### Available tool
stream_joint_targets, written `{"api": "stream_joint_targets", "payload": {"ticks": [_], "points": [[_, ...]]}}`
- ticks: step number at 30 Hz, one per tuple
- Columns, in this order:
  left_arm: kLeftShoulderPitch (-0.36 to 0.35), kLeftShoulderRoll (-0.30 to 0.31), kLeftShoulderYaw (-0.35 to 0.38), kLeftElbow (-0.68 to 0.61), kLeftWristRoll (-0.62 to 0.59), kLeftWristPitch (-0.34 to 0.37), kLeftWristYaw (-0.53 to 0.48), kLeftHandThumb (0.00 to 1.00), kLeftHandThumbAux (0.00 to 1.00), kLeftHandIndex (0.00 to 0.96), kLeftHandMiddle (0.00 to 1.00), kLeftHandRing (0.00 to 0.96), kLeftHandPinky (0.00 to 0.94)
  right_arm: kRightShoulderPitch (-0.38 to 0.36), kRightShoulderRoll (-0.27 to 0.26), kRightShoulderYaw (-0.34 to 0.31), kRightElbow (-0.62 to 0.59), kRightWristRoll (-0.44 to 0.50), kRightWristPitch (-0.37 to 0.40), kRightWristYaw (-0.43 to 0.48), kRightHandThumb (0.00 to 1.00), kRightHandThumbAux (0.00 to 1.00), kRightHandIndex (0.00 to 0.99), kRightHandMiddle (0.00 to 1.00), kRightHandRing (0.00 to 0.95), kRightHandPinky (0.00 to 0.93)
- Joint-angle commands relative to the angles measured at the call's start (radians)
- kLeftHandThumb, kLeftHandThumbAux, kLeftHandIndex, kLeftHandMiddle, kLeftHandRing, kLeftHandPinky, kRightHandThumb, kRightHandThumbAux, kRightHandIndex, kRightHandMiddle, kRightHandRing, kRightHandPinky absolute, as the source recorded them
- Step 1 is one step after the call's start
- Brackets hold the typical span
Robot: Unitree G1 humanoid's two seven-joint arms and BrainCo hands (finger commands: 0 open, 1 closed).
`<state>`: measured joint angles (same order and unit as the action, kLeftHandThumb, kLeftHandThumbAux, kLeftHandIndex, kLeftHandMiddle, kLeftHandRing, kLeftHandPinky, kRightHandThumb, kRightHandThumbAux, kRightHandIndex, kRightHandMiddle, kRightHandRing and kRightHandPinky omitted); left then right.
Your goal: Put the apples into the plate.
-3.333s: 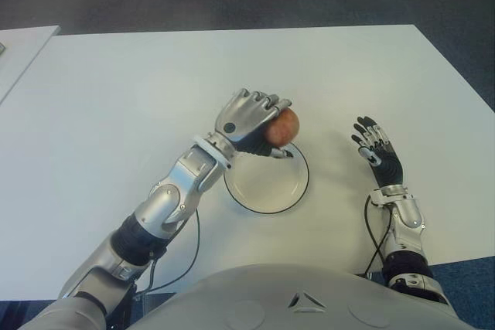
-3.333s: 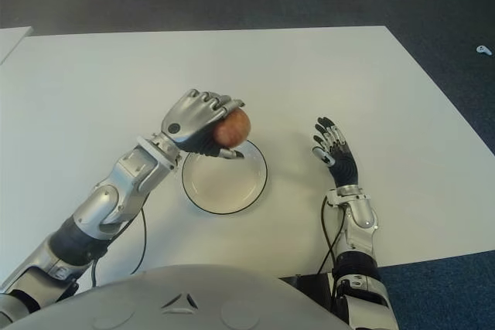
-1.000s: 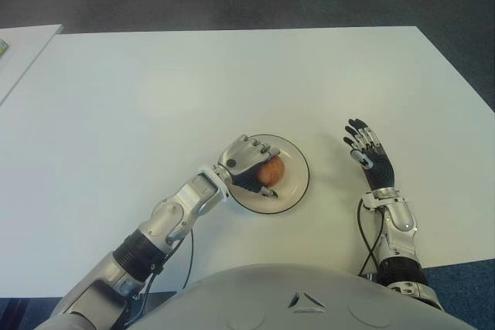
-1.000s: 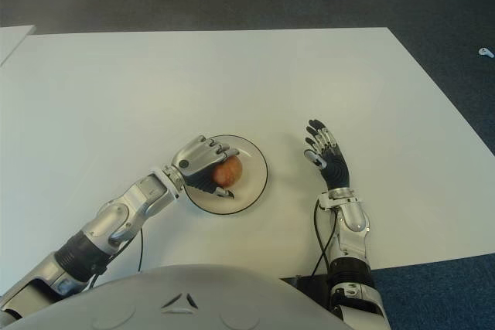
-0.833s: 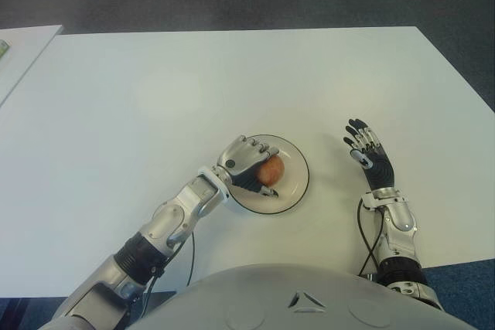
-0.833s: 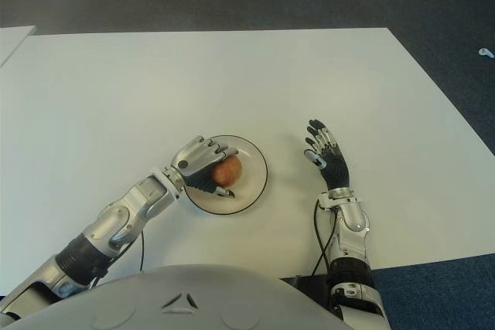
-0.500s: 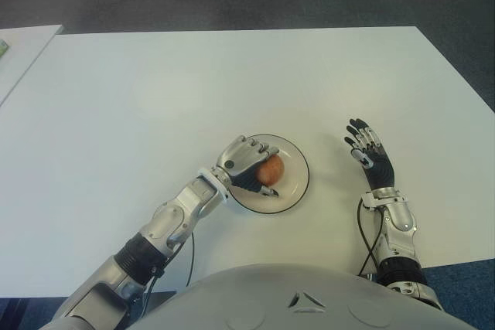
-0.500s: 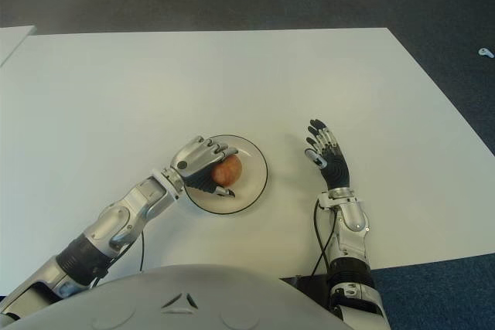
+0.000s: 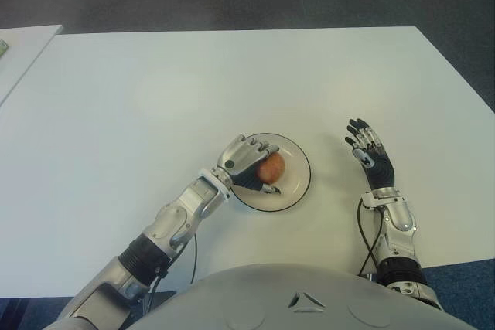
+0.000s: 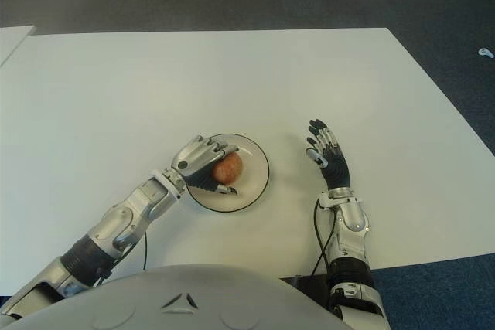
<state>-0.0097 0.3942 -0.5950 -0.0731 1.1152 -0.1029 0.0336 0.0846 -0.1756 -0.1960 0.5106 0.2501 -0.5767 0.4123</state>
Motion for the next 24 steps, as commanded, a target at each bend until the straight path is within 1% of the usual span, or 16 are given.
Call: {"api": "stream_joint_targets", "payload": {"ticks": [1, 2, 3, 5, 8, 10, 12, 14, 19, 24], "points": [[0.016, -0.001, -0.001, 0.032, -0.01, 0.011, -0.012, 0.429, 0.45, 0.289, 0.396, 0.388, 0.381, 0.124, 0.105, 0.044, 0.124, -0.006, 0.086, -0.006, 0.204, 0.513, 0.067, 0.117, 0.057, 0.031], [0.011, 0.001, -0.003, 0.029, -0.001, 0.018, -0.021, 0.395, 0.432, 0.257, 0.353, 0.344, 0.34, 0.124, 0.104, 0.045, 0.124, -0.008, 0.087, -0.007, 0.204, 0.512, 0.067, 0.118, 0.057, 0.028], [0.008, 0.003, -0.004, 0.027, 0.005, 0.022, -0.028, 0.33, 0.403, 0.188, 0.263, 0.251, 0.253, 0.124, 0.104, 0.046, 0.125, -0.01, 0.087, -0.008, 0.205, 0.512, 0.067, 0.118, 0.056, 0.023], [0.003, 0.005, -0.006, 0.017, 0.013, 0.034, -0.053, 0.254, 0.372, 0.103, 0.146, 0.132, 0.145, 0.124, 0.102, 0.048, 0.124, -0.013, 0.089, -0.01, 0.204, 0.512, 0.067, 0.119, 0.055, 0.018], [-0.002, 0.008, -0.009, -0.001, 0.021, 0.052, -0.101, 0.205, 0.349, 0.043, 0.06, 0.051, 0.063, 0.125, 0.1, 0.05, 0.123, -0.017, 0.092, -0.011, 0.203, 0.512, 0.067, 0.119, 0.055, 0.017], [-0.006, 0.013, -0.013, -0.033, 0.032, 0.072, -0.174, 0.182, 0.33, 0.022, 0.03, 0.026, 0.032, 0.127, 0.098, 0.054, 0.118, -0.02, 0.096, -0.011, 0.199, 0.511, 0.066, 0.121, 0.055, 0.013], [-0.008, 0.017, -0.016, -0.051, 0.043, 0.084, -0.216, 0.16, 0.306, 0.009, 0.012, 0.01, 0.013, 0.128, 0.098, 0.056, 0.118, -0.023, 0.097, -0.011, 0.193, 0.508, 0.064, 0.123, 0.054, 0.005], [-0.007, 0.02, -0.017, -0.061, 0.055, 0.092, -0.237, 0.15, 0.293, 0.004, 0.006, 0.005, 0.006, 0.128, 0.097, 0.057, 0.119, -0.025, 0.096, -0.012, 0.189, 0.507, 0.063, 0.124, 0.053, 0.002], [-0.005, 0.022, -0.016, -0.078, 0.07, 0.098, -0.259, 0.134, 0.263, 0.0, 0.0, 0.0, 0.0, 0.128, 0.098, 0.059, 0.119, -0.026, 0.097, -0.018, 0.182, 0.509, 0.062, 0.128, 0.052, 0.0], [-0.006, 0.039, -0.012, -0.098, 0.084, 0.079, -0.245, 0.127, 0.214, 0.0, 0.0, 0.0, 0.0, 0.129, 0.096, 0.064, 0.115, -0.026, 0.108, -0.023, 0.176, 0.506, 0.064, 0.127, 0.049, 0.0]]}}
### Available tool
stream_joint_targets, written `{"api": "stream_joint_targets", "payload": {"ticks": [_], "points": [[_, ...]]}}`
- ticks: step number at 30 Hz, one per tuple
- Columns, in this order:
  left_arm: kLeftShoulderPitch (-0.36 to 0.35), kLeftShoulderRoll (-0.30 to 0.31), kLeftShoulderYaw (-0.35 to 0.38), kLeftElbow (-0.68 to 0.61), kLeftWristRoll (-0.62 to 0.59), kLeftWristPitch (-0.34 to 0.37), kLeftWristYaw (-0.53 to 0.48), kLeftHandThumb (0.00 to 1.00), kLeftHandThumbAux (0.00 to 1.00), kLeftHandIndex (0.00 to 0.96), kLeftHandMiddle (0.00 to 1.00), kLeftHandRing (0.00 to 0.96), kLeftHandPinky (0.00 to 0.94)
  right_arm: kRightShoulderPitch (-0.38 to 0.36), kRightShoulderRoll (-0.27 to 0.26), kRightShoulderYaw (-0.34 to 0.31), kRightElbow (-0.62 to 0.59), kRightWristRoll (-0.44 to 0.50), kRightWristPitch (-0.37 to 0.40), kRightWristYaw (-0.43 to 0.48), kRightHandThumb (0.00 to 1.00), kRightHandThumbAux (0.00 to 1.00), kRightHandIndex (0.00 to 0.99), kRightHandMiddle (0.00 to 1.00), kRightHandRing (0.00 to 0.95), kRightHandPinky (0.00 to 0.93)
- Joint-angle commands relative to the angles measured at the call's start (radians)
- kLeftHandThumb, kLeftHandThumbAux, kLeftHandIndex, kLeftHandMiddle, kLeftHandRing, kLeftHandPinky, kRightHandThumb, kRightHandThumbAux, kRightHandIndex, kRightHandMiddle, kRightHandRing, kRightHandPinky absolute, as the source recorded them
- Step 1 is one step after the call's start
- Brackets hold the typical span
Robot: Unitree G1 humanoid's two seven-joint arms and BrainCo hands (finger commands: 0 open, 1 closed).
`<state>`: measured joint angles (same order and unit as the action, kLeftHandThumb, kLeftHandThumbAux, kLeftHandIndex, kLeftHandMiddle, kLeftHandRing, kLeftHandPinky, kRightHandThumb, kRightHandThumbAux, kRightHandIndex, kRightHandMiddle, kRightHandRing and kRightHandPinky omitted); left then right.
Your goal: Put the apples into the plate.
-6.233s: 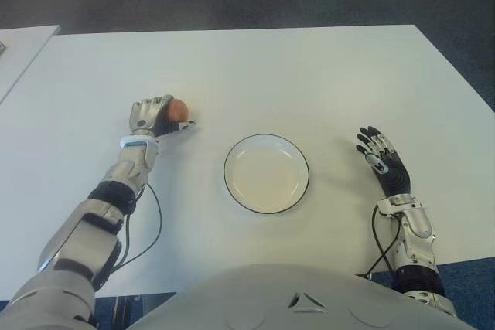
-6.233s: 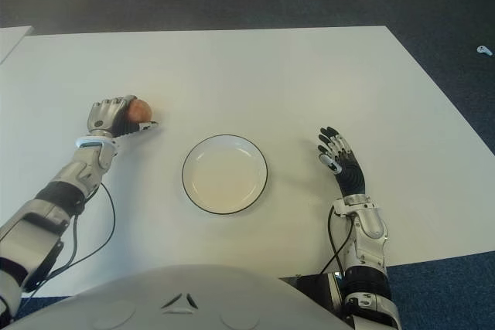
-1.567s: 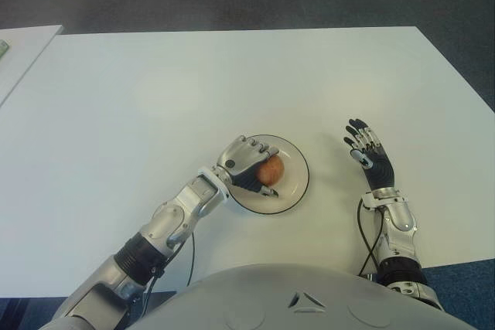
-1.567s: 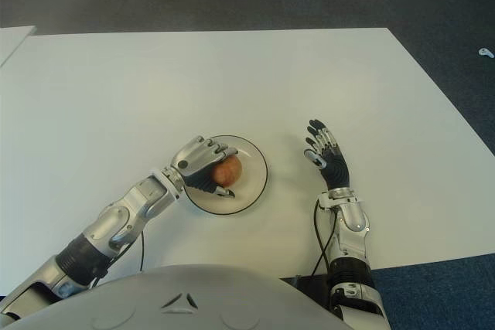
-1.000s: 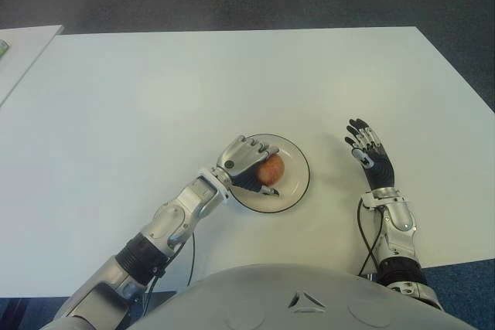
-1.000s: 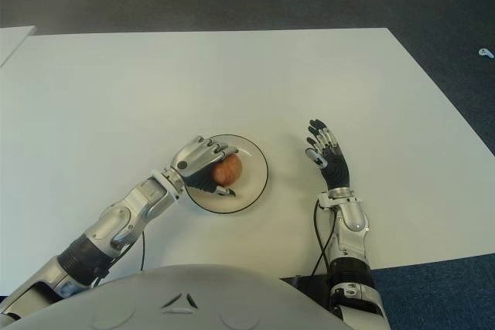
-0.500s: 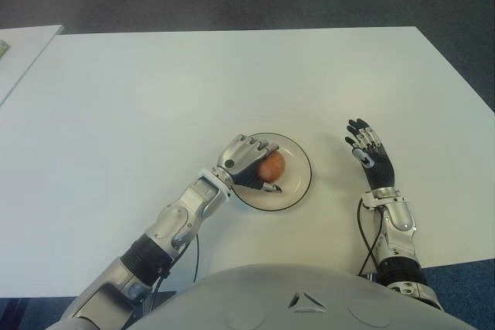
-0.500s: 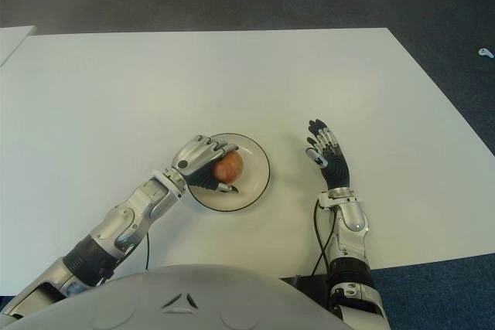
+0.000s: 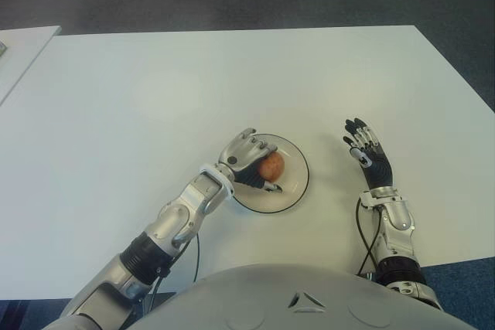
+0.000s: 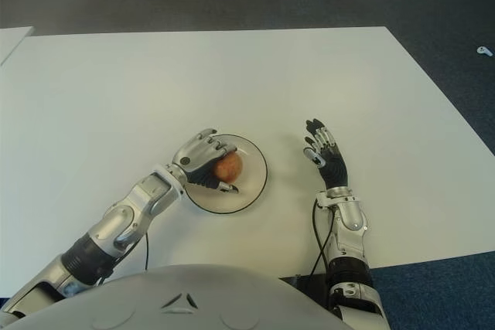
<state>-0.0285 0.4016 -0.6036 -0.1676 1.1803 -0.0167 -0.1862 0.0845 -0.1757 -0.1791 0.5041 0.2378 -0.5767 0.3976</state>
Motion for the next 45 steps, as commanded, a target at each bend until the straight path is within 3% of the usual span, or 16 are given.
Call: {"api": "stream_joint_targets", "payload": {"ticks": [1, 9, 29, 45], "points": [[0.014, 0.033, -0.003, -0.006, 0.021, -0.009, -0.021, 0.126, 0.21, 0.0, 0.0, 0.0, 0.0, 0.129, 0.095, 0.048, 0.122, -0.013, 0.109, -0.009, 0.176, 0.506, 0.064, 0.127, 0.049, 0.0], [0.034, 0.034, 0.011, -0.02, 0.021, -0.016, 0.057, 0.107, 0.176, 0.0, 0.0, 0.0, 0.0, 0.13, 0.093, 0.052, 0.119, -0.012, 0.112, -0.01, 0.18, 0.494, 0.066, 0.13, 0.044, 0.0], [0.05, 0.019, 0.038, -0.019, -0.006, -0.033, 0.132, 0.137, 0.14, 0.0, 0.0, 0.0, 0.0, 0.131, 0.093, 0.051, 0.119, -0.008, 0.111, -0.007, 0.176, 0.499, 0.06, 0.121, 0.047, 0.0], [0.056, 0.01, 0.049, -0.021, -0.007, -0.025, 0.132, 0.157, 0.156, 0.0, 0.0, 0.0, 0.0, 0.133, 0.093, 0.053, 0.116, -0.015, 0.106, -0.015, 0.186, 0.502, 0.068, 0.134, 0.056, 0.0]]}}
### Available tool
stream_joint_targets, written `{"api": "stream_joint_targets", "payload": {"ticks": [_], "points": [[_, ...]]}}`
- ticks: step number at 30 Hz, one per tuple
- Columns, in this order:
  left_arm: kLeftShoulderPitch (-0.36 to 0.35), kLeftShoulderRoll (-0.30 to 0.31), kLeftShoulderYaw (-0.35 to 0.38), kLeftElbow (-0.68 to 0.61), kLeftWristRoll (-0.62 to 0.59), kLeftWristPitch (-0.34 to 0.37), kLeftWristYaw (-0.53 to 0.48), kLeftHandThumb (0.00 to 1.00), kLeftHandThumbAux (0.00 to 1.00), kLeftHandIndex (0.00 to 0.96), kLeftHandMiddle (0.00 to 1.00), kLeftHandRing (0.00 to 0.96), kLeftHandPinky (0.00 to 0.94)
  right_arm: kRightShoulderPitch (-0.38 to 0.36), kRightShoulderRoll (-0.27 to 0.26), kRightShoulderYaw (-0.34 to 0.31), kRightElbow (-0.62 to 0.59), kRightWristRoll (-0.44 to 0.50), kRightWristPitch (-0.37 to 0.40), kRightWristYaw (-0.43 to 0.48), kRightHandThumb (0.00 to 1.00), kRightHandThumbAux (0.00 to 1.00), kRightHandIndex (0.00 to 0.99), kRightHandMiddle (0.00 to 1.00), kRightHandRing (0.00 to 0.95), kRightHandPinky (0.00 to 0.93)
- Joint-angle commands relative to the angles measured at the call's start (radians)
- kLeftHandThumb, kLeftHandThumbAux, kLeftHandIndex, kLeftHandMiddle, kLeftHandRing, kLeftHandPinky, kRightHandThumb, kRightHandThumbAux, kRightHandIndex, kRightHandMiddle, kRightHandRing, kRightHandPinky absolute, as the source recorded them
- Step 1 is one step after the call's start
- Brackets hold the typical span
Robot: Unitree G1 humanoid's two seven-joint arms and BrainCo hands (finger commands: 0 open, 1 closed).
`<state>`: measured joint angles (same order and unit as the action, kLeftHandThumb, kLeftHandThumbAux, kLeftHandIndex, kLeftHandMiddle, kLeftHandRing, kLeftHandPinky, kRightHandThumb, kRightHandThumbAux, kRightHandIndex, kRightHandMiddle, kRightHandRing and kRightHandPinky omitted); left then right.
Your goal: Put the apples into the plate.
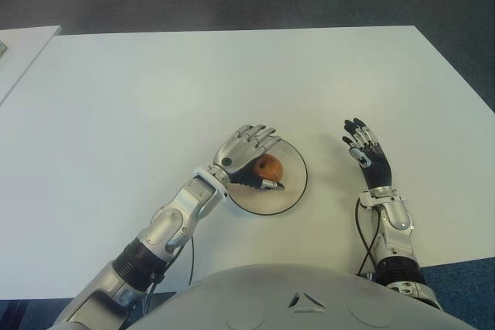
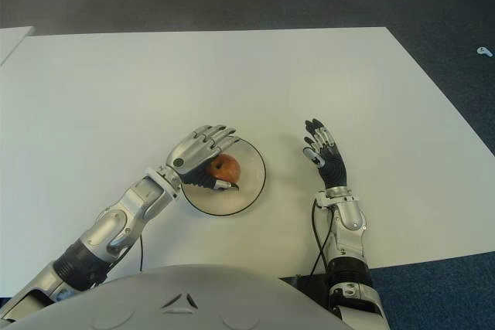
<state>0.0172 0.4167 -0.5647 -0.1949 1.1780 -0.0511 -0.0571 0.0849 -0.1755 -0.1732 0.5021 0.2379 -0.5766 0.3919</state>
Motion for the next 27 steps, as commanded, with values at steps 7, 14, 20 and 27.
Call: {"api": "stream_joint_targets", "payload": {"ticks": [7, 14, 20, 27], "points": [[0.009, -0.005, 0.014, 0.004, -0.004, 0.013, -0.004, 0.162, 0.158, 0.0, 0.0, 0.0, 0.0, 0.132, 0.093, 0.048, 0.12, -0.017, 0.103, -0.016, 0.178, 0.488, 0.066, 0.131, 0.053, 0.0], [0.035, -0.015, 0.045, -0.012, -0.027, 0.029, 0.021, 0.161, 0.161, 0.0, 0.0, 0.0, 0.0, 0.136, 0.094, 0.054, 0.119, -0.022, 0.105, -0.02, 0.174, 0.486, 0.063, 0.125, 0.045, 0.0], [0.08, -0.064, 0.126, -0.046, -0.096, 0.091, 0.033, 0.164, 0.185, 0.0, 0.0, 0.0, 0.0, 0.14, 0.093, 0.059, 0.114, -0.028, 0.106, -0.026, 0.158, 0.49, 0.057, 0.113, 0.044, 0.0], [0.172, -0.167, 0.351, -0.076, -0.402, 0.1, 0.137, 0.156, 0.23, 0.0, 0.0, 0.0, 0.024, 0.14, 0.093, 0.06, 0.116, -0.016, 0.111, -0.018, 0.176, 0.491, 0.056, 0.116, 0.044, 0.0]]}}
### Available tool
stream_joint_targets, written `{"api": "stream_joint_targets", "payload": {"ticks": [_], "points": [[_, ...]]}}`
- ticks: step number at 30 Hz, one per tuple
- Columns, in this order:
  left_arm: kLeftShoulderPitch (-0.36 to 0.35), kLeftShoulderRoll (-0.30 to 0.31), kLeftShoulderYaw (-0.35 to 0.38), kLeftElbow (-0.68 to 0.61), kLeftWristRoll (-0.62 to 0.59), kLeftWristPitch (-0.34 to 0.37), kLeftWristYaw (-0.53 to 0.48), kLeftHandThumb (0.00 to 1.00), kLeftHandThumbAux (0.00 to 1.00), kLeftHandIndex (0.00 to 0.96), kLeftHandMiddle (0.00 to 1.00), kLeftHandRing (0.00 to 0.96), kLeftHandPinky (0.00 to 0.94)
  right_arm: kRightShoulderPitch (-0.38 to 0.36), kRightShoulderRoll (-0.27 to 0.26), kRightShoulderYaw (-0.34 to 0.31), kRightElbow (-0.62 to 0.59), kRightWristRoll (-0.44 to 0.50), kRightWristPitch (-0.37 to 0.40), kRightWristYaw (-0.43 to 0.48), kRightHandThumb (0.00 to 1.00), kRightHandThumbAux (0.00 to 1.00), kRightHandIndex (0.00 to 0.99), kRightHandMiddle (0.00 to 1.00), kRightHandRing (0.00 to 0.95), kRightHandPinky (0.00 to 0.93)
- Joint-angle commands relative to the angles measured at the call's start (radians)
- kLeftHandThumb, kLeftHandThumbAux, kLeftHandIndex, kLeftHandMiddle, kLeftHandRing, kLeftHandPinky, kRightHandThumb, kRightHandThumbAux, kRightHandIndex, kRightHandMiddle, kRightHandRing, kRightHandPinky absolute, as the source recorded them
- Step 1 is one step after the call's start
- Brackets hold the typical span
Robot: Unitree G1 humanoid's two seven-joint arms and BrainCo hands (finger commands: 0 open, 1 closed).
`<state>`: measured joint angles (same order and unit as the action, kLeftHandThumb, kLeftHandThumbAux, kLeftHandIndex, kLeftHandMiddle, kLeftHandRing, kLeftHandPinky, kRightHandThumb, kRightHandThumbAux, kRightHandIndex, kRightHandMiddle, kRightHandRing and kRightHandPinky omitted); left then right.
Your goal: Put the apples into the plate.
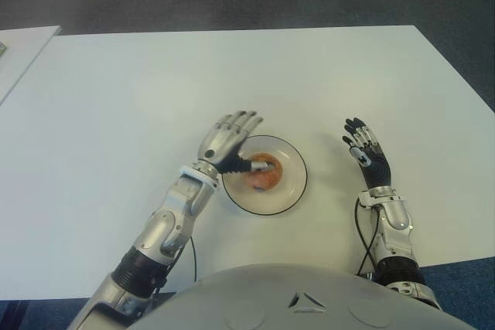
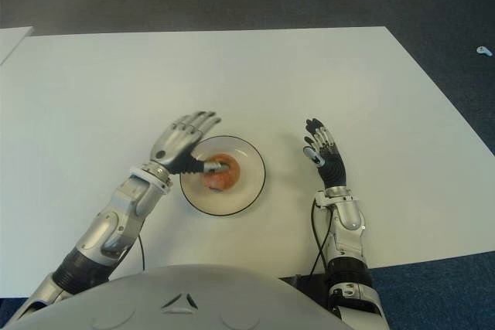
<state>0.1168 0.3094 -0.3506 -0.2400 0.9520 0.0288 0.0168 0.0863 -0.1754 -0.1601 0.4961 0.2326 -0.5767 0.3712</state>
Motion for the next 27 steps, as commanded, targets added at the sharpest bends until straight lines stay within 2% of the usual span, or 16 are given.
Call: {"api": "stream_joint_targets", "payload": {"ticks": [1, 6, 9, 11, 13, 18, 24, 27], "points": [[0.085, -0.078, 0.152, -0.042, -0.206, 0.021, 0.07, 0.144, 0.24, 0.0, 0.0, 0.0, 0.015, 0.138, 0.093, 0.047, 0.123, -0.009, 0.112, 0.003, 0.183, 0.492, 0.057, 0.12, 0.045, 0.0], [0.166, -0.151, 0.234, -0.107, -0.363, 0.028, 0.083, 0.123, 0.278, 0.029, 0.0, 0.0, 0.002, 0.135, 0.093, 0.046, 0.127, 0.002, 0.118, 0.015, 0.192, 0.505, 0.056, 0.126, 0.05, 0.0], [0.178, -0.194, 0.254, -0.106, -0.435, 0.007, 0.107, 0.124, 0.316, 0.062, 0.014, 0.007, 0.047, 0.136, 0.094, 0.046, 0.131, 0.004, 0.115, 0.018, 0.188, 0.517, 0.054, 0.125, 0.053, 0.0], [0.198, -0.224, 0.268, -0.096, -0.505, -0.04, 0.125, 0.13, 0.332, 0.075, 0.025, 0.018, 0.068, 0.136, 0.095, 0.046, 0.132, 0.008, 0.115, 0.023, 0.186, 0.524, 0.053, 0.124, 0.054, 0.0], [0.238, -0.24, 0.281, -0.045, -0.577, -0.131, 0.144, 0.138, 0.348, 0.085, 0.038, 0.034, 0.095, 0.136, 0.096, 0.044, 0.133, 0.012, 0.116, 0.028, 0.186, 0.529, 0.052, 0.12, 0.052, 0.0], [0.296, -0.24, 0.313, 0.046, -0.702, -0.282, 0.131, 0.155, 0.377, 0.094, 0.061, 0.061, 0.114, 0.136, 0.1, 0.04, 0.136, 0.013, 0.109, 0.03, 0.18, 0.523, 0.048, 0.108, 0.043, 0.0], [0.313, -0.225, 0.345, 0.14, -0.776, -0.399, 0.113, 0.154, 0.396, 0.089, 0.066, 0.063, 0.102, 0.134, 0.1, 0.039, 0.136, 0.009, 0.107, 0.025, 0.181, 0.512, 0.05, 0.115, 0.051, 0.0], [0.34, -0.236, 0.352, 0.201, -0.823, -0.471, 0.107, 0.144, 0.398, 0.087, 0.064, 0.06, 0.102, 0.133, 0.098, 0.039, 0.137, 0.01, 0.104, 0.028, 0.184, 0.509, 0.052, 0.122, 0.057, 0.0]]}}
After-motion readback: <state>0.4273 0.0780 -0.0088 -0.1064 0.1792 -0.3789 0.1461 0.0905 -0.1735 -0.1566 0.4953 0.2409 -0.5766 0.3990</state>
